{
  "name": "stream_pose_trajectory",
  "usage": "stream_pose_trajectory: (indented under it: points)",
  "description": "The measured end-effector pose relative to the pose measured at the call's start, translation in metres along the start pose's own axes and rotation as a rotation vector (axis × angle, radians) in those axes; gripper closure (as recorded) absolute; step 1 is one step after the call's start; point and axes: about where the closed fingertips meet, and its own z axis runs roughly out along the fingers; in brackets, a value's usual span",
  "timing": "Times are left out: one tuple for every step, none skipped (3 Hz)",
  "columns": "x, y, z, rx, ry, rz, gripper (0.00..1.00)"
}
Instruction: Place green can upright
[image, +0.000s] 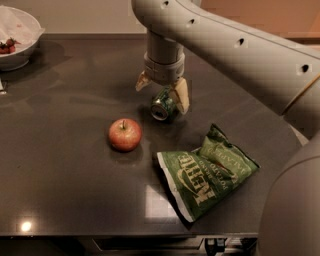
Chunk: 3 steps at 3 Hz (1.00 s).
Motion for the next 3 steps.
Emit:
stream_pose_trajectory:
  points:
    - [0.0042,0.0003,0.0021,-0.01,0.01,-0.023,0.4]
    - [0.0047,0.0022,0.0039,-0.016,0.01,-0.037,0.63]
    - [0.0045,0.0045,0.0047,-0.019,0.008,-0.045,0.87]
